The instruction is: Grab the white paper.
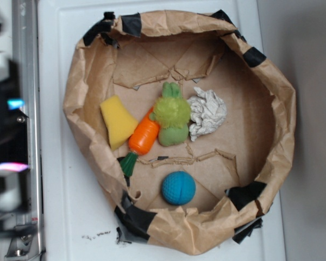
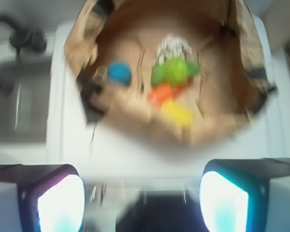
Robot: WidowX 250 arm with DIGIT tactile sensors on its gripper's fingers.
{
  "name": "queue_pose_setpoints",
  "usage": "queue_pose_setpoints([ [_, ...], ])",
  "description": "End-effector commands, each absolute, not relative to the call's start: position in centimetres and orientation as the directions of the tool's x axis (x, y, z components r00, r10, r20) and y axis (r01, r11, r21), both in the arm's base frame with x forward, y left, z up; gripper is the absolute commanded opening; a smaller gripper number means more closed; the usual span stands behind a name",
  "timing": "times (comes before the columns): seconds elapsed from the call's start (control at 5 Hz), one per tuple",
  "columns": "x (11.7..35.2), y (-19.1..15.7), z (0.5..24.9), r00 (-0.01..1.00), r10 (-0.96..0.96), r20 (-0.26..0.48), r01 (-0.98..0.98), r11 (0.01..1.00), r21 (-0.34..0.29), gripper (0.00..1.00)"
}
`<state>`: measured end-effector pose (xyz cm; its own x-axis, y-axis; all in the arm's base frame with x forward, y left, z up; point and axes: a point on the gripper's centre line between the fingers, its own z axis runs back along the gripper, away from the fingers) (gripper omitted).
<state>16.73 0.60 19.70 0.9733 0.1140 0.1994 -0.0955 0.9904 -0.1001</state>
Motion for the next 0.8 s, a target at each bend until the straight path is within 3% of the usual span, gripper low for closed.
queue_pose_setpoints([
  [0.0, 26.5, 3.5, 12.0, 0.941, 0.241, 0.238, -0.239, 0.97, -0.037, 1.0],
  [0.2, 31.0, 2.8, 8.8, 0.95, 0.261, 0.174, -0.268, 0.963, 0.017, 1.0],
  [0.4, 32.9, 2.5, 5.5, 0.962, 0.245, 0.116, -0.254, 0.965, 0.063, 1.0],
  [0.6, 32.7, 1.0, 2.5, 0.975, 0.22, 0.01, -0.22, 0.974, 0.055, 1.0],
])
